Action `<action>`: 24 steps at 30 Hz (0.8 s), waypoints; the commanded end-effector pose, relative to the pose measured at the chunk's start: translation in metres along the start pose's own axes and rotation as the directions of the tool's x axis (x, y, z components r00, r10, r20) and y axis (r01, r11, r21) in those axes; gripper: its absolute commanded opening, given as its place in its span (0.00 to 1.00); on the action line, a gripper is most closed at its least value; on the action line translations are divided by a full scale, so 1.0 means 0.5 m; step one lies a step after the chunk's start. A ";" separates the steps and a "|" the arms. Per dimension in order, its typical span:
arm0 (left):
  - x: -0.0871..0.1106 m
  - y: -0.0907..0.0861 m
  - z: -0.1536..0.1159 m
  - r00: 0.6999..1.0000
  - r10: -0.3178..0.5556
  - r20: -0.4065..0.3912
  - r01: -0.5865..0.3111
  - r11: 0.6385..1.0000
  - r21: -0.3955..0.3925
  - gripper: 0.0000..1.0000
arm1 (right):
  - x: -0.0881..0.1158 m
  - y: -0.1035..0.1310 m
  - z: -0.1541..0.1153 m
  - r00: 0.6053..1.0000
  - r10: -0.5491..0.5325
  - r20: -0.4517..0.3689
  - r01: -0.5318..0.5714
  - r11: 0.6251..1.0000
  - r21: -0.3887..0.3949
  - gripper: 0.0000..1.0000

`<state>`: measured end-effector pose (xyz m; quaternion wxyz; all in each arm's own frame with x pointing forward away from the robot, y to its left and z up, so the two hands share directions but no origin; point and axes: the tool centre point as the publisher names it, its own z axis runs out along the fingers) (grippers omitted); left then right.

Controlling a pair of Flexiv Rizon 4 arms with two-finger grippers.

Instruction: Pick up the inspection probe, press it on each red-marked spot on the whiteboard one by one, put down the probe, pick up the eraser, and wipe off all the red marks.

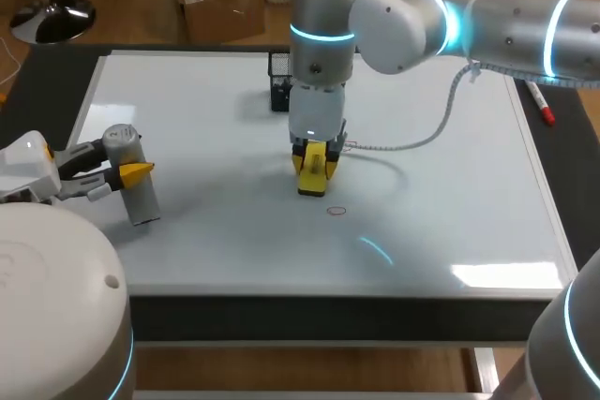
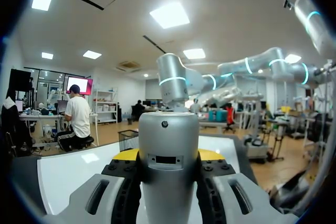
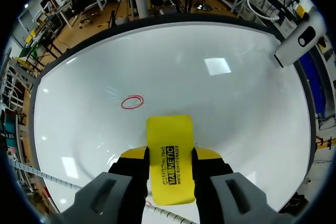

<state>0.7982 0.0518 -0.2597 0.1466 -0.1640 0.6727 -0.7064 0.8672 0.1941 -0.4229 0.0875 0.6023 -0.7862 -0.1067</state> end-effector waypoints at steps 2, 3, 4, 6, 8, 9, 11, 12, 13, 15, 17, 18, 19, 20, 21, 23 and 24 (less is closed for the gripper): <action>0.002 -0.003 0.000 1.000 0.001 0.002 -0.001 1.000 0.000 0.00 | 0.024 0.014 -0.019 1.000 0.006 -0.002 -0.006 0.999 0.044 0.00; 0.002 -0.003 0.000 1.000 0.001 0.002 -0.001 1.000 0.000 0.00 | 0.025 0.018 -0.025 1.000 0.008 -0.004 -0.007 0.998 0.056 0.00; 0.002 -0.003 0.000 1.000 0.001 0.002 -0.001 1.000 0.000 0.00 | 0.026 0.021 -0.033 1.000 0.007 -0.006 -0.007 0.998 0.068 0.00; 0.002 -0.003 0.000 1.000 0.001 0.002 -0.001 1.000 0.000 0.00 | 0.028 0.025 -0.048 1.000 0.006 -0.012 -0.005 0.996 0.092 0.00; 0.002 -0.003 0.000 1.000 0.001 0.002 -0.001 1.000 0.000 0.00 | 0.031 0.029 -0.063 1.000 0.005 -0.025 -0.002 0.993 0.116 0.00; 0.002 -0.003 0.000 1.000 0.001 0.002 -0.001 1.000 0.000 0.00 | 0.033 0.030 -0.070 0.999 0.008 -0.031 -0.004 0.992 0.126 0.00; 0.002 -0.003 0.000 1.000 0.001 0.002 -0.001 1.000 0.000 0.00 | 0.039 0.031 -0.082 0.999 0.012 -0.033 -0.008 0.990 0.141 0.00; 0.002 -0.003 0.000 1.000 0.001 0.002 -0.001 1.000 0.000 0.00 | 0.044 0.030 -0.087 0.999 0.016 -0.033 -0.011 0.989 0.148 0.00; 0.002 -0.003 0.000 1.000 0.001 0.002 -0.001 1.000 0.000 0.00 | 0.050 0.028 -0.090 0.999 0.023 -0.034 -0.017 0.988 0.153 0.00; 0.002 -0.003 0.000 1.000 0.001 0.002 -0.001 1.000 0.000 0.00 | 0.064 0.024 -0.096 0.999 0.039 -0.032 -0.033 0.987 0.159 0.00; 0.002 -0.003 0.000 1.000 0.001 0.002 -0.001 1.000 0.000 0.00 | 0.085 0.019 -0.100 0.997 0.068 -0.023 -0.063 0.985 0.163 0.00; 0.002 -0.003 0.000 1.000 0.001 0.002 -0.001 1.000 0.000 0.00 | 0.096 0.016 -0.102 0.996 0.082 -0.017 -0.078 0.983 0.163 0.00; 0.002 -0.003 0.000 1.000 0.001 0.002 -0.001 1.000 0.000 0.00 | 0.109 0.013 -0.104 0.995 0.100 -0.008 -0.098 0.982 0.163 0.00; 0.002 -0.003 0.000 1.000 0.001 0.002 -0.001 1.000 0.000 0.00 | 0.123 0.011 -0.106 0.993 0.119 0.003 -0.118 0.980 0.163 0.00; 0.002 -0.003 0.000 1.000 0.001 0.002 -0.001 1.000 0.000 0.00 | 0.137 0.008 -0.107 0.990 0.141 0.010 -0.141 0.977 0.161 0.00; 0.002 -0.003 0.000 1.000 0.001 0.002 -0.001 1.000 0.000 0.00 | 0.165 0.004 -0.110 0.985 0.173 0.023 -0.174 0.972 0.158 0.00; 0.002 -0.003 0.000 1.000 0.001 0.002 -0.001 1.000 0.000 0.00 | 0.178 0.002 -0.111 0.981 0.190 0.046 -0.195 0.969 0.152 0.00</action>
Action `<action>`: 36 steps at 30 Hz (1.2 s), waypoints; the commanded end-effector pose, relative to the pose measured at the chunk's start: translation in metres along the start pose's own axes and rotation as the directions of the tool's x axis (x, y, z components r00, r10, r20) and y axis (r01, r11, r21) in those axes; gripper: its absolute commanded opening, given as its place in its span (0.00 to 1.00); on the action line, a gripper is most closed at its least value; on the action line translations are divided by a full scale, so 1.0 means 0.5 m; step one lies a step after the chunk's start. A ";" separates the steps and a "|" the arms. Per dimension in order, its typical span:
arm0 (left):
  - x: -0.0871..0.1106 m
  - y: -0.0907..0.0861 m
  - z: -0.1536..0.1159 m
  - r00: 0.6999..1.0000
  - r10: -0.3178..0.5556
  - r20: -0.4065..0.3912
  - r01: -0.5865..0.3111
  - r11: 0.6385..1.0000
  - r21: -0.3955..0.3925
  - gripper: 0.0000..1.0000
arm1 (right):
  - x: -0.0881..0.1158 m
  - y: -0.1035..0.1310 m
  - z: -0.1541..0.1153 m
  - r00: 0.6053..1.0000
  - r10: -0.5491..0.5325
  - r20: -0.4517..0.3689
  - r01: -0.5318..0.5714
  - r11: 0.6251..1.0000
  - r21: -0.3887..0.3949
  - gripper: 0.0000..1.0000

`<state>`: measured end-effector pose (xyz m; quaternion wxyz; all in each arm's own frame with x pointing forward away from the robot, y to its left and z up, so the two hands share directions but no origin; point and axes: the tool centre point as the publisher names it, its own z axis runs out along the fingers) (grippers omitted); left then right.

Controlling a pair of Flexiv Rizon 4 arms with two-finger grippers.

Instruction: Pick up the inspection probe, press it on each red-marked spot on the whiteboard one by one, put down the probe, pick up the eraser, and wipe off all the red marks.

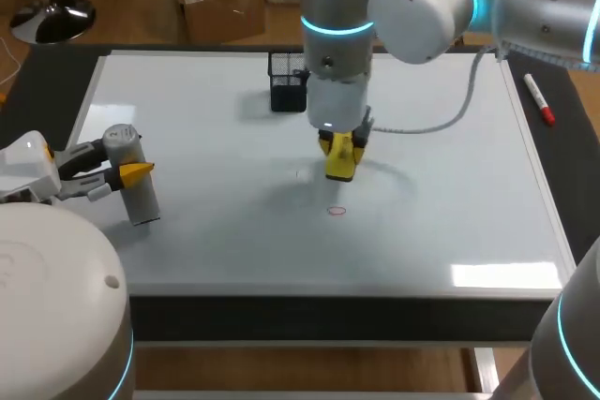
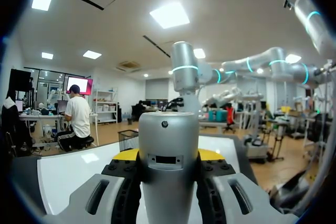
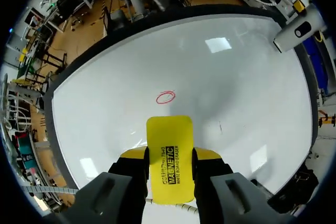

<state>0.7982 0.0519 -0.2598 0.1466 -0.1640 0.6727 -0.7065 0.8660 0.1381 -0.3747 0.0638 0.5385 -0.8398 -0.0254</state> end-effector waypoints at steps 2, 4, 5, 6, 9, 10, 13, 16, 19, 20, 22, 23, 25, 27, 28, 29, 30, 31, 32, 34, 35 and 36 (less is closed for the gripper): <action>0.002 -0.003 0.000 1.000 0.001 0.002 -0.001 1.000 0.000 0.00 | 0.095 -0.020 -0.007 0.995 0.069 0.068 -0.068 0.998 -0.014 0.00; 0.002 -0.003 0.000 1.000 0.001 0.002 -0.001 1.000 0.000 0.00 | 0.121 -0.028 -0.006 0.990 0.114 0.088 -0.112 0.993 -0.025 0.00; 0.002 -0.003 0.000 1.000 0.001 0.002 -0.001 1.000 0.000 0.00 | 0.135 -0.032 -0.005 0.986 0.139 0.090 -0.137 0.990 -0.029 0.00; 0.002 -0.003 0.000 1.000 0.001 0.002 -0.001 1.000 0.000 0.00 | 0.148 -0.035 -0.004 0.982 0.159 0.098 -0.156 0.987 -0.033 0.00; 0.002 -0.003 0.000 1.000 0.001 0.002 -0.001 1.000 0.000 0.00 | 0.184 -0.043 -0.001 0.969 0.215 0.121 -0.211 0.977 -0.043 0.00; 0.002 -0.003 0.000 1.000 0.001 0.002 -0.001 1.000 0.000 0.00 | 0.197 -0.047 0.000 0.964 0.234 0.125 -0.230 0.972 -0.046 0.00; 0.002 -0.003 0.000 1.000 0.001 0.002 -0.001 1.000 0.000 0.00 | 0.230 -0.052 0.001 0.950 0.278 0.143 -0.273 0.960 -0.055 0.00; 0.002 -0.003 0.000 1.000 0.001 0.002 -0.001 1.000 0.000 0.00 | 0.263 -0.058 0.005 0.933 0.321 0.161 -0.315 0.947 -0.066 0.00; 0.002 -0.003 0.000 1.000 0.001 0.002 -0.001 1.000 0.000 0.00 | 0.289 -0.059 0.007 0.918 0.353 0.178 -0.345 0.935 -0.076 0.00; 0.002 -0.003 0.000 1.000 0.001 0.002 -0.001 1.000 0.000 0.00 | 0.303 -0.066 0.010 0.912 0.370 0.175 -0.362 0.929 -0.078 0.00; 0.002 -0.003 0.000 1.000 0.001 0.002 -0.001 1.000 0.000 0.00 | 0.324 -0.068 0.009 0.903 0.387 0.188 -0.379 0.922 -0.079 0.00; 0.002 -0.003 0.000 1.000 0.001 0.002 -0.001 1.000 0.000 0.00 | 0.334 -0.070 0.010 0.897 0.397 0.193 -0.389 0.918 -0.080 0.00; 0.002 -0.003 0.000 1.000 0.001 0.002 -0.001 1.000 0.000 0.00 | 0.348 -0.068 0.008 0.890 0.412 0.198 -0.404 0.911 -0.082 0.00; 0.002 -0.003 0.000 1.000 0.001 0.002 -0.001 1.000 0.000 0.00 | 0.363 -0.067 0.007 0.883 0.424 0.201 -0.416 0.905 -0.084 0.00; 0.002 -0.003 0.000 1.000 0.001 0.002 -0.001 1.000 0.000 0.00 | 0.371 -0.069 0.009 0.879 0.432 0.202 -0.423 0.902 -0.086 0.00; 0.002 -0.003 0.000 1.000 0.001 0.002 -0.001 1.000 0.000 0.00 | 0.382 -0.074 0.012 0.877 0.436 0.203 -0.427 0.900 -0.089 0.00; 0.002 -0.003 0.000 1.000 0.001 0.002 -0.001 1.000 0.000 0.00 | 0.389 -0.077 0.015 0.875 0.440 0.203 -0.431 0.898 -0.091 0.00; 0.002 -0.003 0.000 1.000 0.001 0.002 -0.001 1.000 0.000 0.00 | 0.384 -0.070 0.012 0.873 0.443 0.202 -0.433 0.896 -0.094 0.00; 0.002 -0.003 0.000 1.000 0.001 0.002 -0.001 1.000 0.000 0.00 | 0.382 -0.068 0.011 0.873 0.445 0.201 -0.435 0.895 -0.096 0.00; 0.002 -0.003 0.000 1.000 0.001 0.002 -0.001 1.000 0.000 0.00 | 0.386 -0.067 0.012 0.868 0.452 0.203 -0.441 0.892 -0.102 0.00; 0.002 -0.003 0.000 1.000 0.001 0.002 -0.001 1.000 0.000 0.00 | 0.393 -0.072 0.015 0.867 0.455 0.205 -0.443 0.891 -0.104 0.00; 0.002 -0.003 0.000 1.000 0.001 0.002 -0.001 1.000 0.000 0.00 | 0.394 -0.073 0.016 0.866 0.456 0.206 -0.444 0.890 -0.104 0.00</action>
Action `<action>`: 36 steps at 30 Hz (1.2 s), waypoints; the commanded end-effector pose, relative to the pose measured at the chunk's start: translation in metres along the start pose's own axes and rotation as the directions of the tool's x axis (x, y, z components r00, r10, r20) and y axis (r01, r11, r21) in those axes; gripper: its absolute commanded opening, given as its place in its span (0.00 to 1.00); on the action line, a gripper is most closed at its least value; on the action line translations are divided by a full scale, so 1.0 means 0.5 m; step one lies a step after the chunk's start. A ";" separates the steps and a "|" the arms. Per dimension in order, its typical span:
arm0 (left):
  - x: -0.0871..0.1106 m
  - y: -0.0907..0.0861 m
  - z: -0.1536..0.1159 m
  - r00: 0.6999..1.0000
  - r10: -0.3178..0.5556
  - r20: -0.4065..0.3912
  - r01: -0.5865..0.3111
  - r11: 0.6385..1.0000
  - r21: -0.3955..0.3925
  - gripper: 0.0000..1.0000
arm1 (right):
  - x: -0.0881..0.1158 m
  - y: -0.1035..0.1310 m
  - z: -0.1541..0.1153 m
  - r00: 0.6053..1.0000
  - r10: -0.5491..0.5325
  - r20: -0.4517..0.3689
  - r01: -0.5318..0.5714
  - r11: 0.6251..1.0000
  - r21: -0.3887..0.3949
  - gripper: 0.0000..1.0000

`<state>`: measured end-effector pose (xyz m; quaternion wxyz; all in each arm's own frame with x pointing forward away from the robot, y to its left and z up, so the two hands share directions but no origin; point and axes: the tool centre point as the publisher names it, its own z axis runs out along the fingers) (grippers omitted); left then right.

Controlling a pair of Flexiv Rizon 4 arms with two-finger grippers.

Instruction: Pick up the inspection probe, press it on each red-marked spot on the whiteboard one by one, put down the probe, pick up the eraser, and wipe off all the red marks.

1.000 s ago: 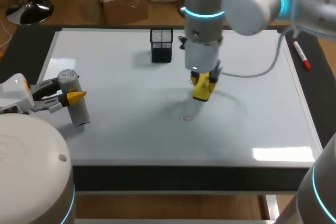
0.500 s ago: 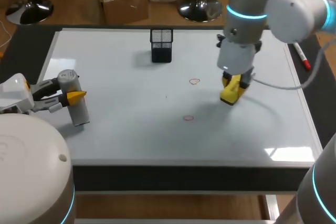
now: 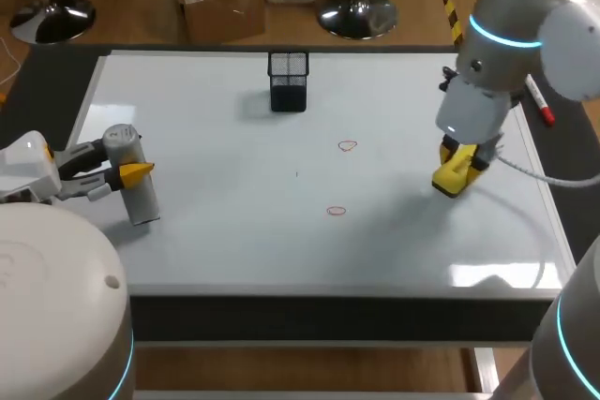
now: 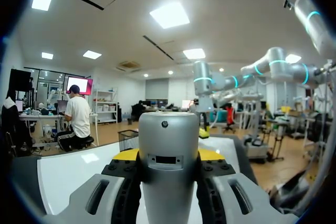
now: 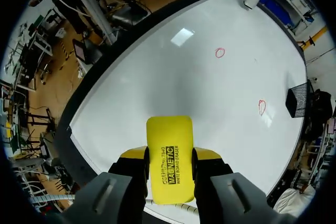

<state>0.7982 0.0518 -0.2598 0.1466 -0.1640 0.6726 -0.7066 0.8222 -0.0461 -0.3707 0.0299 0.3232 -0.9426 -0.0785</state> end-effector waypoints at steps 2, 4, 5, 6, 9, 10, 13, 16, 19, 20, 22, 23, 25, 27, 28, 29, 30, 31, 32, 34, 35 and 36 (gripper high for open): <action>0.002 -0.003 0.000 1.000 0.001 0.003 -0.001 1.000 -0.001 0.00 | 0.021 -0.009 -0.001 0.996 0.001 0.093 -0.001 1.000 0.000 0.00; 0.002 -0.003 0.000 1.000 0.001 0.003 -0.001 1.000 -0.001 0.00 | 0.021 -0.009 -0.004 0.995 0.000 0.096 -0.001 1.000 0.003 0.00; 0.002 -0.003 0.000 1.000 0.001 0.003 -0.001 1.000 -0.001 0.00 | 0.021 -0.009 -0.004 0.995 0.000 0.096 -0.001 1.000 0.003 0.00; 0.002 -0.003 0.000 1.000 0.001 0.003 -0.001 1.000 -0.001 0.00 | 0.021 -0.009 -0.004 0.995 0.000 0.096 -0.001 1.000 0.003 0.00; 0.002 -0.003 0.000 1.000 0.001 0.003 -0.001 1.000 -0.001 0.00 | 0.021 -0.009 -0.004 0.995 0.000 0.096 -0.001 1.000 0.003 0.00; 0.002 -0.003 0.000 1.000 0.001 0.003 -0.001 1.000 -0.001 0.00 | 0.021 -0.009 -0.004 0.995 0.000 0.096 -0.001 1.000 0.003 0.00; 0.002 -0.003 0.000 1.000 0.001 0.003 -0.001 1.000 -0.001 0.00 | 0.021 -0.009 -0.004 0.995 0.000 0.096 -0.001 1.000 0.003 0.00; 0.002 -0.003 0.000 1.000 0.001 0.003 -0.001 1.000 -0.001 0.00 | 0.021 -0.009 -0.004 0.995 0.000 0.096 -0.001 1.000 0.003 0.00; 0.002 -0.003 0.000 1.000 0.001 0.003 -0.001 1.000 -0.001 0.00 | 0.021 -0.009 -0.004 0.995 0.000 0.096 -0.001 1.000 0.003 0.00; 0.002 -0.003 0.000 1.000 0.001 0.003 -0.001 1.000 -0.001 0.00 | 0.021 -0.009 -0.004 0.995 0.000 0.096 -0.001 1.000 0.003 0.00; 0.002 -0.003 0.000 1.000 0.001 0.003 -0.001 1.000 -0.001 0.00 | 0.021 -0.009 -0.004 0.995 0.000 0.096 -0.001 1.000 0.003 0.00; 0.002 -0.003 0.000 1.000 0.001 0.003 -0.001 1.000 -0.001 0.00 | 0.021 -0.009 -0.004 0.995 0.000 0.096 -0.001 1.000 0.003 0.00; 0.002 -0.003 0.000 1.000 0.001 0.003 -0.001 1.000 -0.001 0.00 | 0.021 -0.009 -0.004 0.995 0.000 0.096 -0.001 1.000 0.003 0.00; 0.002 -0.003 0.000 1.000 0.001 0.003 -0.001 1.000 -0.001 0.00 | 0.021 -0.009 -0.004 0.995 0.000 0.096 -0.001 1.000 0.003 0.00; 0.003 -0.006 0.000 1.000 0.003 -0.007 -0.003 1.000 -0.001 0.00 | 0.021 -0.009 -0.004 0.995 0.000 0.096 -0.001 1.000 0.003 0.00; 0.008 -0.012 0.004 1.000 0.007 -0.018 -0.007 1.000 -0.004 0.00 | 0.021 -0.009 -0.004 0.995 0.000 0.096 -0.001 1.000 0.003 0.00; 0.010 -0.017 0.008 0.999 0.014 -0.032 -0.014 1.000 0.000 0.00 | 0.021 -0.009 -0.004 0.995 0.000 0.096 -0.001 1.000 0.003 0.00; 0.009 -0.021 0.013 0.999 0.020 -0.040 -0.020 1.000 -0.001 0.00 | 0.021 -0.009 -0.004 0.995 0.000 0.096 -0.001 1.000 0.003 0.00; 0.009 -0.025 0.019 0.998 0.021 -0.051 -0.021 1.000 0.007 0.00 | 0.021 -0.009 -0.004 0.995 0.000 0.096 -0.001 1.000 0.003 0.00; 0.009 -0.033 0.035 0.997 0.022 -0.070 -0.020 1.000 0.023 0.00 | 0.021 -0.009 -0.004 0.995 0.000 0.096 -0.001 1.000 0.003 0.00; 0.006 -0.033 0.043 0.997 0.022 -0.076 -0.021 0.999 0.025 0.00 | 0.021 -0.009 -0.004 0.995 0.000 0.096 -0.001 1.000 0.003 0.00; 0.007 -0.035 0.053 0.996 0.022 -0.089 -0.019 0.999 0.037 0.00 | 0.021 -0.009 -0.004 0.995 0.000 0.096 -0.001 1.000 0.003 0.00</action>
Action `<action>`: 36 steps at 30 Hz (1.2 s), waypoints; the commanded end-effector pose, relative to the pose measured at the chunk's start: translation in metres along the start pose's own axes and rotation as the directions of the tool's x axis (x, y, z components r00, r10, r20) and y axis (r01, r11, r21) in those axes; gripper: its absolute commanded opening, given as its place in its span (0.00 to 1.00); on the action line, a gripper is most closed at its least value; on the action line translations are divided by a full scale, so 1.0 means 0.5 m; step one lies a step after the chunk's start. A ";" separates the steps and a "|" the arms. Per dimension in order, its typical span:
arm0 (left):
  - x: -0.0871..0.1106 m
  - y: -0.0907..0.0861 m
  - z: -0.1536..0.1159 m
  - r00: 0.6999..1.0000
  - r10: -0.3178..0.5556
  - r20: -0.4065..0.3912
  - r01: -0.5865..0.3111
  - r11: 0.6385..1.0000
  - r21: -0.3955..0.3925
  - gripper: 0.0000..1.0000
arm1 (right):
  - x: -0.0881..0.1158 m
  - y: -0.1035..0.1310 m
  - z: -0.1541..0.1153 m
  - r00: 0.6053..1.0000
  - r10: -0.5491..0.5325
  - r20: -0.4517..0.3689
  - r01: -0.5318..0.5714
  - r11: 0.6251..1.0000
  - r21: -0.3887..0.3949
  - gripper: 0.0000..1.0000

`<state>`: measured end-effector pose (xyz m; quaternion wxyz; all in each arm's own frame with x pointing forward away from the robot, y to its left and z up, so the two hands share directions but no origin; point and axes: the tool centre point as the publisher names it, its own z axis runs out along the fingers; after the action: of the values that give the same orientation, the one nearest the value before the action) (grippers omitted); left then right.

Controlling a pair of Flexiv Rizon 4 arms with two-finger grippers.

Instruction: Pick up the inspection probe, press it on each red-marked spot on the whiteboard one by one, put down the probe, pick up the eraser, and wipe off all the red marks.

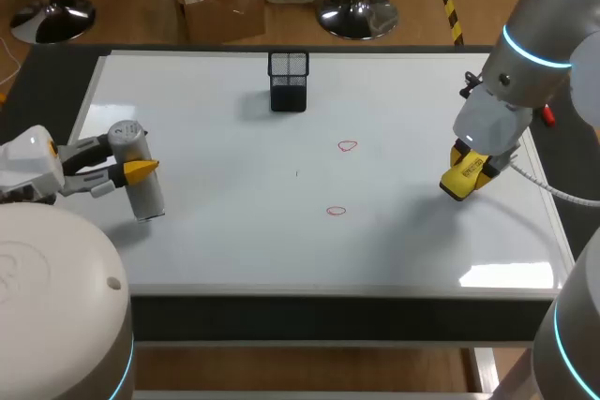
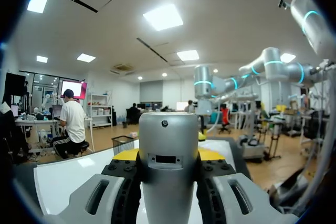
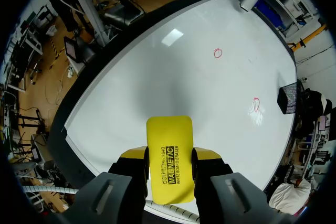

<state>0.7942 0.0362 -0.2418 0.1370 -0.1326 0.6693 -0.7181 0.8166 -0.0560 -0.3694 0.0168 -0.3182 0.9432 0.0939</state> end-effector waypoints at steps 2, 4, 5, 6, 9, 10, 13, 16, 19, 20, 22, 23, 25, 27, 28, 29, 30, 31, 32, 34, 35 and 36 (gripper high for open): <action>-0.013 -0.004 0.049 0.999 -0.007 -0.051 0.007 1.000 0.019 0.00 | 0.000 -0.001 0.000 1.000 -0.001 -0.002 0.001 1.000 0.002 0.00; -0.012 -0.006 0.072 0.997 -0.011 -0.072 0.014 0.999 0.032 0.00 | 0.000 -0.001 0.000 1.000 -0.001 -0.002 0.001 1.000 0.002 0.00; -0.010 -0.009 0.085 0.997 -0.013 -0.082 0.016 0.999 0.036 0.00 | 0.000 -0.001 0.000 1.000 -0.001 -0.002 0.001 1.000 0.002 0.00; -0.007 -0.012 0.099 0.995 -0.019 -0.095 0.022 0.999 0.036 0.00 | 0.000 -0.001 0.000 1.000 -0.001 -0.002 0.001 1.000 0.002 0.00; -0.003 -0.020 0.140 0.990 -0.017 -0.137 0.024 0.999 0.048 0.00 | 0.000 -0.001 0.000 1.000 -0.001 -0.002 0.001 1.000 0.002 0.00; 0.000 -0.024 0.154 0.988 -0.010 -0.152 0.018 0.999 0.050 0.00 | 0.000 -0.001 0.000 1.000 -0.001 -0.002 0.001 1.000 0.002 0.00; 0.008 -0.035 0.197 0.982 -0.005 -0.190 0.016 0.998 0.055 0.00 | 0.000 -0.001 0.000 1.000 -0.001 -0.002 0.001 1.000 0.002 0.00; 0.015 -0.042 0.240 0.976 -0.005 -0.217 0.015 0.999 0.047 0.00 | 0.000 -0.001 0.000 1.000 -0.001 -0.002 0.001 1.000 0.002 0.00; 0.021 -0.045 0.285 0.969 -0.010 -0.246 0.018 0.999 0.031 0.00 | 0.000 -0.001 0.000 1.000 -0.001 -0.002 0.001 1.000 0.002 0.00; 0.022 -0.046 0.300 0.966 -0.009 -0.257 0.017 0.999 0.030 0.00 | 0.000 -0.001 0.000 1.000 -0.001 -0.002 0.001 1.000 0.002 0.00; 0.025 -0.048 0.330 0.963 -0.010 -0.270 0.018 1.000 0.025 0.00 | 0.000 -0.001 0.000 1.000 -0.001 -0.002 0.001 1.000 0.002 0.00; 0.028 -0.050 0.345 0.960 -0.010 -0.279 0.017 1.000 0.025 0.00 | 0.000 -0.001 0.000 1.000 -0.001 -0.002 0.001 1.000 0.002 0.00; 0.032 -0.053 0.374 0.956 -0.010 -0.294 0.018 1.000 0.025 0.00 | 0.000 -0.001 0.000 1.000 -0.001 -0.002 0.001 1.000 0.002 0.00; 0.037 -0.055 0.404 0.949 -0.011 -0.314 0.021 0.999 0.027 0.00 | 0.000 -0.001 0.000 1.000 -0.001 -0.002 0.001 1.000 0.002 0.00; 0.040 -0.057 0.418 0.944 -0.008 -0.329 0.019 0.999 0.030 0.00 | 0.000 -0.001 0.000 1.000 -0.001 -0.002 0.001 1.000 0.002 0.00; 0.042 -0.057 0.433 0.940 -0.007 -0.340 0.020 0.999 0.033 0.00 | 0.000 -0.001 0.000 1.000 -0.001 -0.002 0.001 1.000 0.002 0.00; 0.045 -0.057 0.449 0.936 -0.003 -0.351 0.016 0.999 0.033 0.00 | 0.000 -0.001 0.000 1.000 -0.001 -0.002 0.001 1.000 0.002 0.00; 0.048 -0.057 0.462 0.931 -0.005 -0.365 0.019 0.999 0.034 0.00 | 0.000 -0.001 0.000 1.000 -0.001 -0.002 0.001 1.000 0.002 0.00; 0.051 -0.058 0.476 0.928 -0.001 -0.373 0.015 0.999 0.035 0.00 | 0.000 -0.001 0.000 1.000 -0.001 -0.002 0.001 1.000 0.002 0.00; 0.055 -0.057 0.502 0.919 -0.002 -0.395 0.020 0.999 0.043 0.00 | 0.000 -0.001 0.000 1.000 -0.001 -0.002 0.001 1.000 0.002 0.00; 0.057 -0.055 0.517 0.916 0.000 -0.400 0.016 0.999 0.037 0.00 | 0.000 -0.001 0.000 1.000 -0.001 -0.002 0.001 1.000 0.002 0.00; 0.058 -0.053 0.530 0.913 0.000 -0.407 0.016 0.999 0.036 0.00 | 0.000 -0.001 0.000 1.000 -0.001 -0.002 0.001 1.000 0.002 0.00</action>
<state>0.8506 -0.1832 -0.1945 0.0150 0.0005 0.6695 -0.7426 0.8168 -0.0560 -0.3694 0.0168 -0.3182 0.9432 0.0944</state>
